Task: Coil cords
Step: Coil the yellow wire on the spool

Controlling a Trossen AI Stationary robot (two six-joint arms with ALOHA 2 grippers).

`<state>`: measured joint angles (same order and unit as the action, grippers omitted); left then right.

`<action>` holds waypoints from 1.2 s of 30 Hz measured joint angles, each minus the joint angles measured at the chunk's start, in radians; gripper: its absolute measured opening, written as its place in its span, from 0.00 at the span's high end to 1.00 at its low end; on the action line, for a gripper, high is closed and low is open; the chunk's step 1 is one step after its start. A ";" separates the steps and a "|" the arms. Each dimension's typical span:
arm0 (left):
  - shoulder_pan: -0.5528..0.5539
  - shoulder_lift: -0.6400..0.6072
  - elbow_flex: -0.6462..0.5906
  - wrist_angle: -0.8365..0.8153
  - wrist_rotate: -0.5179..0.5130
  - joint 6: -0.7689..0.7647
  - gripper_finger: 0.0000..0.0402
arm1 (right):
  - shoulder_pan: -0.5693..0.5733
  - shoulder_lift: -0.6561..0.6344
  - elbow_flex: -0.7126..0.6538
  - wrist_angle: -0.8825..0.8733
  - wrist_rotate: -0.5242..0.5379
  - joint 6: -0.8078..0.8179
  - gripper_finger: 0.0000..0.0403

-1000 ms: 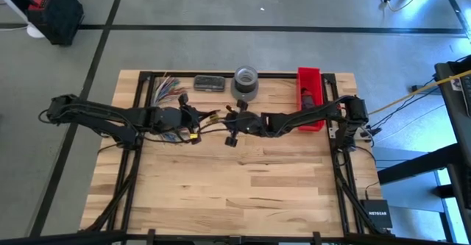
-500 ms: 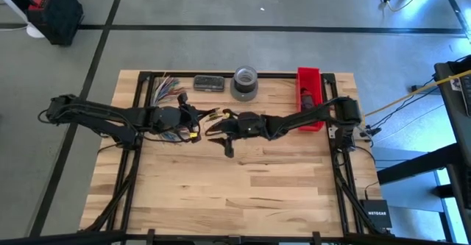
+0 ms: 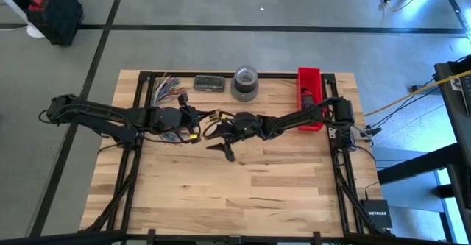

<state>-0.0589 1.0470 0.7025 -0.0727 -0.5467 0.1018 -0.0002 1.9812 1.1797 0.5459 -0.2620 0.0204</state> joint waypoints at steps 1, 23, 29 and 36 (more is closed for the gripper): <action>0.000 0.000 0.000 0.000 0.000 -0.002 1.00 | 0.000 0.000 0.000 -0.014 -0.001 -0.002 0.55; 0.000 0.000 0.000 0.013 -0.002 -0.001 1.00 | 0.007 0.000 -0.001 0.042 0.095 -0.044 0.65; 0.000 0.000 0.000 0.011 -0.002 -0.001 1.00 | 0.006 0.000 -0.001 0.056 0.087 -0.027 0.78; 0.000 0.000 0.000 0.015 -0.004 0.000 1.00 | 0.008 0.013 -0.002 0.143 0.096 -0.041 0.98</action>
<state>-0.0586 1.0469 0.7025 -0.0573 -0.5503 0.1020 0.0080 1.9942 1.1778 0.6884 -0.1656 -0.0208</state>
